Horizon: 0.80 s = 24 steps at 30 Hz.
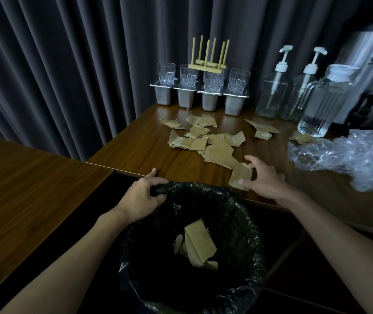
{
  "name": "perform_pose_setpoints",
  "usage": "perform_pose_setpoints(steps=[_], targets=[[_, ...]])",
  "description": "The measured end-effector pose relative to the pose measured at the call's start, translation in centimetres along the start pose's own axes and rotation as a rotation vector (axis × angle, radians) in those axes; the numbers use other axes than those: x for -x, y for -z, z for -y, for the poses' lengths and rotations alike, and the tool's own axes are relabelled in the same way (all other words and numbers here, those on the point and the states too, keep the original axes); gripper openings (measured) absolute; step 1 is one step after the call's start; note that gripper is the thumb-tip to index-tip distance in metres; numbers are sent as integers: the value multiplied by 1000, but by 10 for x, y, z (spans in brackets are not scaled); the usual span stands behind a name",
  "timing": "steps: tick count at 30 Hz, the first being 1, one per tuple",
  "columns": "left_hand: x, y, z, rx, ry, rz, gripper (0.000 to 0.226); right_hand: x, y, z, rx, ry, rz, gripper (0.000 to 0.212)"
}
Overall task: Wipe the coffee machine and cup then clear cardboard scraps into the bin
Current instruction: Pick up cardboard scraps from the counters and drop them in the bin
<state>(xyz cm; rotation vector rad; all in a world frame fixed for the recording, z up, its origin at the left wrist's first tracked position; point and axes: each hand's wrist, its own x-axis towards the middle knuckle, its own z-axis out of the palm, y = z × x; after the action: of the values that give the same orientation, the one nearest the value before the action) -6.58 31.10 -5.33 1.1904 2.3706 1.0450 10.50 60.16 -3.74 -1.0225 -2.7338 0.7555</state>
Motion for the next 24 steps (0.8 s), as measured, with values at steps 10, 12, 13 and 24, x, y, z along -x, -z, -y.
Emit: perform_pose_setpoints(steps=[10,12,13,24], targets=[[-1,3,4,-8,9,8,37,-8,6,-3,-140,-63,104,86],[-2,3,5,-8,16,16,37,-10,7,-3,-192,-88,101,90],[-2,3,5,0,18,15,37,-12,7,-3,-199,-100,97,91],[-2,1,14,20,4,-22,37,13,29,22,-930,-50,136,24]])
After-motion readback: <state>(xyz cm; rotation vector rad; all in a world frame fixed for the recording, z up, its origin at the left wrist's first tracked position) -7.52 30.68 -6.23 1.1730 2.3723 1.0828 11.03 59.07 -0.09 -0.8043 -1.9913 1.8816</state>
